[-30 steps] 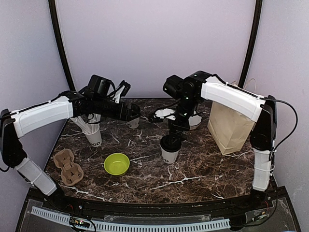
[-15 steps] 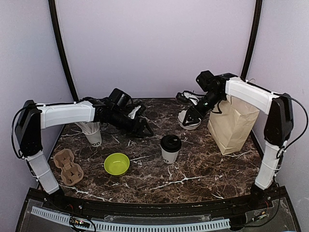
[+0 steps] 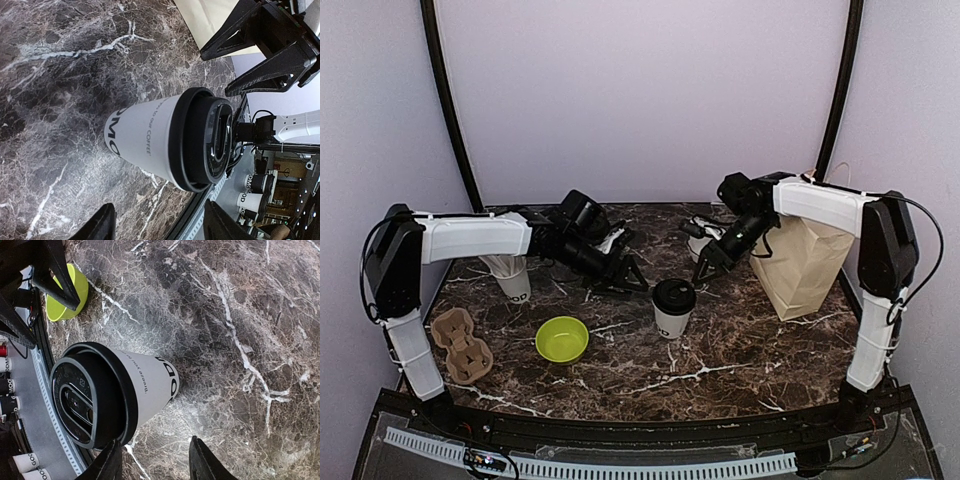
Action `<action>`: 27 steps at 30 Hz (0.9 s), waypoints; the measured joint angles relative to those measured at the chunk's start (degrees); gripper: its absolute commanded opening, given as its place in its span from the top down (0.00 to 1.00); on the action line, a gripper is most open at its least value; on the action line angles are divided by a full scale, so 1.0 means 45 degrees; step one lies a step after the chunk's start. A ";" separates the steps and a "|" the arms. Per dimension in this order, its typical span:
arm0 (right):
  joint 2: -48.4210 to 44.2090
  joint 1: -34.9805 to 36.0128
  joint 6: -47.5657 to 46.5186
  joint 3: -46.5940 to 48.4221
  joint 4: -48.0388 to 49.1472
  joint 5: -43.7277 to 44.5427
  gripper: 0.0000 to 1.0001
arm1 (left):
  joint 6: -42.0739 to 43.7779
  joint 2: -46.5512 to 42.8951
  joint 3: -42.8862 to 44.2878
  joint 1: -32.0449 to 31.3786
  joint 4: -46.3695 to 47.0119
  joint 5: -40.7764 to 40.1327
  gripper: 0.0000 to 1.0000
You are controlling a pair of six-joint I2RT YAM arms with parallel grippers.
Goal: Pack the takeout coffee
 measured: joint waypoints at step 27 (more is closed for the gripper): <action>0.0272 0.0000 -0.0068 -0.0408 -0.0146 -0.0563 0.52 | -0.0049 0.1234 0.0899 -0.0432 0.0408 0.0661 0.48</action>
